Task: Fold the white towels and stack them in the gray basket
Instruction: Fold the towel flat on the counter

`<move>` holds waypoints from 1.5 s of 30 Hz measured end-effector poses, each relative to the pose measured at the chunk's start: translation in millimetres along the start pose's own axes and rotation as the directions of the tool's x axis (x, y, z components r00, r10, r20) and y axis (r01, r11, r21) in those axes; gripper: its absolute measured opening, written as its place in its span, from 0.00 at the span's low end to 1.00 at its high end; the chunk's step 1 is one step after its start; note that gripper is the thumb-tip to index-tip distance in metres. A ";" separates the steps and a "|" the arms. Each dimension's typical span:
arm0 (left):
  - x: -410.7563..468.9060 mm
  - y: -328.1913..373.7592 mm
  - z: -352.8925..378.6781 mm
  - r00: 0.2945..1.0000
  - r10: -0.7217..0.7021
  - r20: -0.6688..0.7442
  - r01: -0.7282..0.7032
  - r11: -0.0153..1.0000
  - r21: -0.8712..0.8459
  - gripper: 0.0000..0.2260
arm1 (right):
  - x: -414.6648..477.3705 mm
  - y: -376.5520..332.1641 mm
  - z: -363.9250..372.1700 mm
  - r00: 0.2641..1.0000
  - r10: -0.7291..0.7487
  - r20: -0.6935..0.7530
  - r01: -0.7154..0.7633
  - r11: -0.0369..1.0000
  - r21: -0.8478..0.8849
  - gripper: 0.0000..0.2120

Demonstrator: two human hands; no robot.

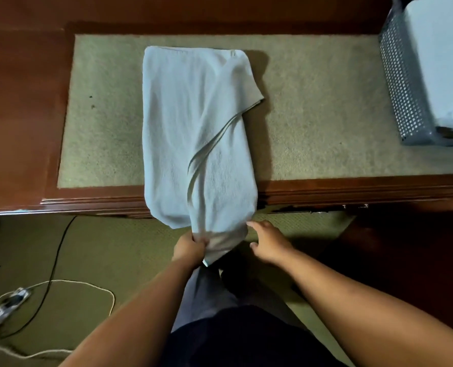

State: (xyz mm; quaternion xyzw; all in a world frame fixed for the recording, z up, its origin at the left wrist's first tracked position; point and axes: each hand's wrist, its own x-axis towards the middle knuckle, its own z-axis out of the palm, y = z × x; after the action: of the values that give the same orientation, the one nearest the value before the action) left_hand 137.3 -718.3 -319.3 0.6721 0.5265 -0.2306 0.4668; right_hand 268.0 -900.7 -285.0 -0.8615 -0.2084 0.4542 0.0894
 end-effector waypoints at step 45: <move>236.7 368.3 -205.1 0.921 0.279 -0.274 -0.330 0.929 -0.166 0.14 | 252.7 -158.0 -281.4 0.959 -0.072 -0.273 -0.014 0.953 -0.302 0.35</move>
State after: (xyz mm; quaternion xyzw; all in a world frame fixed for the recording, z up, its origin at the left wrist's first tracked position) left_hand 520.3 -426.9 -273.4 0.7167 0.4898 -0.0135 0.4962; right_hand 581.3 -637.8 -258.4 -0.9176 -0.2730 0.2889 -0.0073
